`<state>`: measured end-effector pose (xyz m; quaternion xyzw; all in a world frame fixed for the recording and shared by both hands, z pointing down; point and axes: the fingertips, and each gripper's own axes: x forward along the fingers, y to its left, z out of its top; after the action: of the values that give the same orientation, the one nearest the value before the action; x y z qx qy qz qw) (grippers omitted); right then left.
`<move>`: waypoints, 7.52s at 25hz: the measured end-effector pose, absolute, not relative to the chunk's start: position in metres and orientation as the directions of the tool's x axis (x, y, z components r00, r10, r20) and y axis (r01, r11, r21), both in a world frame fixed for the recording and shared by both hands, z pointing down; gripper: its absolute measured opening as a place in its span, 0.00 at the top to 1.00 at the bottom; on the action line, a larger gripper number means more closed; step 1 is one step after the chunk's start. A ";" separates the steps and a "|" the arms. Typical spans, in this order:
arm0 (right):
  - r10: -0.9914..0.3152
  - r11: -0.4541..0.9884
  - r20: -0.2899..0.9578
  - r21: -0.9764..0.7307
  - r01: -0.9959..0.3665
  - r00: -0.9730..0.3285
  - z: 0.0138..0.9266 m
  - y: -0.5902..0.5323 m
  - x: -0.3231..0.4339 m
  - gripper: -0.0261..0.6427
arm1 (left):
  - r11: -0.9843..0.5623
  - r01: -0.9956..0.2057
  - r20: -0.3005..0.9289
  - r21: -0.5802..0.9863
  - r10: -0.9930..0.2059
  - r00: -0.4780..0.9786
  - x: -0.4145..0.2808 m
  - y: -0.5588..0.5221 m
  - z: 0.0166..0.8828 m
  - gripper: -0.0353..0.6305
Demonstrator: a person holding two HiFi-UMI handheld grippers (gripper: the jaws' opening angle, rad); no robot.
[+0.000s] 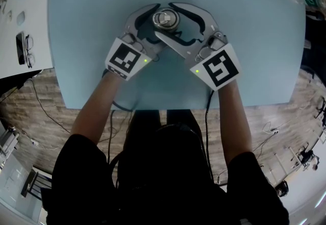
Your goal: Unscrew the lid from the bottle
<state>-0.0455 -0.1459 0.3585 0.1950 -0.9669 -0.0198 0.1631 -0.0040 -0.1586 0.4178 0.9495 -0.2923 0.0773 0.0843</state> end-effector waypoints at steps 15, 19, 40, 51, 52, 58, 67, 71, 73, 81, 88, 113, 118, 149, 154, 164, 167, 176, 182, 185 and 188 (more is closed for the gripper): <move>-0.395 0.918 0.325 0.109 -0.381 -0.859 0.362 -0.145 -0.048 0.52 | -0.805 -0.582 0.210 0.115 -0.553 0.806 -0.003 -0.159 0.420 0.34; -0.400 0.916 0.329 0.113 -0.385 -0.855 0.362 -0.145 -0.049 0.51 | -0.802 -0.588 0.214 0.108 -0.558 0.801 -0.003 -0.159 0.420 0.33; -0.517 0.854 0.303 0.115 -0.508 -0.801 0.354 -0.152 -0.044 0.50 | -0.718 -0.685 0.198 0.125 -0.659 0.726 -0.008 -0.159 0.417 0.33; -0.536 0.841 0.297 0.102 -0.532 -0.790 0.354 -0.152 -0.044 0.50 | -0.690 -0.712 0.194 0.132 -0.686 0.701 -0.011 -0.161 0.417 0.33; -0.536 0.841 0.297 0.103 -0.532 -0.790 0.354 -0.152 -0.044 0.50 | -0.687 -0.714 0.193 0.132 -0.689 0.699 -0.011 -0.161 0.417 0.33; -0.547 0.833 0.294 0.099 -0.544 -0.784 0.353 -0.153 -0.046 0.50 | -0.681 -0.720 0.188 0.135 -0.696 0.693 -0.011 -0.161 0.416 0.33; -0.563 0.821 0.284 0.088 -0.564 -0.776 0.352 -0.153 -0.046 0.50 | -0.662 -0.738 0.180 0.130 -0.716 0.674 -0.011 -0.163 0.413 0.33; -0.568 0.818 0.284 0.092 -0.568 -0.772 0.353 -0.152 -0.046 0.50 | -0.651 -0.747 0.177 0.131 -0.726 0.664 -0.012 -0.163 0.412 0.33; -0.571 0.815 0.288 0.092 -0.572 -0.769 0.354 -0.152 -0.045 0.50 | -0.644 -0.753 0.175 0.135 -0.733 0.658 -0.012 -0.164 0.411 0.33; -0.582 0.807 0.284 0.083 -0.585 -0.762 0.353 -0.152 -0.046 0.51 | -0.619 -0.773 0.172 0.140 -0.753 0.635 -0.012 -0.165 0.412 0.33; -0.600 0.793 0.286 0.090 -0.602 -0.747 0.353 -0.151 -0.045 0.51 | -0.586 -0.799 0.170 0.135 -0.781 0.601 -0.013 -0.165 0.411 0.33; -0.634 0.764 0.285 0.084 -0.640 -0.719 0.355 -0.154 -0.042 0.51 | -0.532 -0.833 0.171 0.150 -0.816 0.552 -0.013 -0.167 0.413 0.33; -0.640 0.758 0.287 0.081 -0.647 -0.713 0.356 -0.155 -0.043 0.51 | -0.520 -0.840 0.173 0.153 -0.823 0.541 -0.013 -0.169 0.414 0.33; -0.647 0.751 0.301 0.091 -0.654 -0.701 0.359 -0.157 -0.047 0.53 | -0.516 -0.841 0.169 0.165 -0.825 0.539 -0.015 -0.169 0.415 0.38; -0.643 0.756 0.313 0.113 -0.645 -0.699 0.360 -0.156 -0.047 0.53 | -0.517 -0.841 0.173 0.159 -0.824 0.539 -0.015 -0.169 0.415 0.38; -0.641 0.758 0.321 0.127 -0.639 -0.697 0.361 -0.158 -0.048 0.56 | -0.518 -0.840 0.174 0.160 -0.823 0.541 -0.016 -0.169 0.415 0.38; -0.643 0.757 0.319 0.127 -0.641 -0.696 0.360 -0.158 -0.048 0.56 | -0.521 -0.838 0.171 0.162 -0.822 0.544 -0.015 -0.169 0.415 0.38; -0.643 0.758 0.304 0.124 -0.640 -0.703 0.360 -0.157 -0.047 0.56 | -0.530 -0.833 0.167 0.161 -0.817 0.552 -0.015 -0.169 0.415 0.38; -0.639 0.761 0.306 0.120 -0.637 -0.706 0.359 -0.157 -0.047 0.56 | -0.533 -0.831 0.167 0.161 -0.815 0.555 -0.015 -0.169 0.414 0.38; -0.636 0.765 0.306 0.127 -0.632 -0.708 0.359 -0.157 -0.048 0.56 | -0.537 -0.828 0.168 0.162 -0.812 0.559 -0.015 -0.169 0.414 0.38; -0.633 0.767 0.303 0.126 -0.629 -0.712 0.359 -0.157 -0.048 0.57 | -0.543 -0.825 0.171 0.158 -0.808 0.564 -0.015 -0.169 0.414 0.38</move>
<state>-0.0479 -0.1573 0.3592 0.3410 -0.9252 -0.0066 0.1663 -0.0148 -0.1689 0.4141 0.8775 -0.4651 0.0386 0.1107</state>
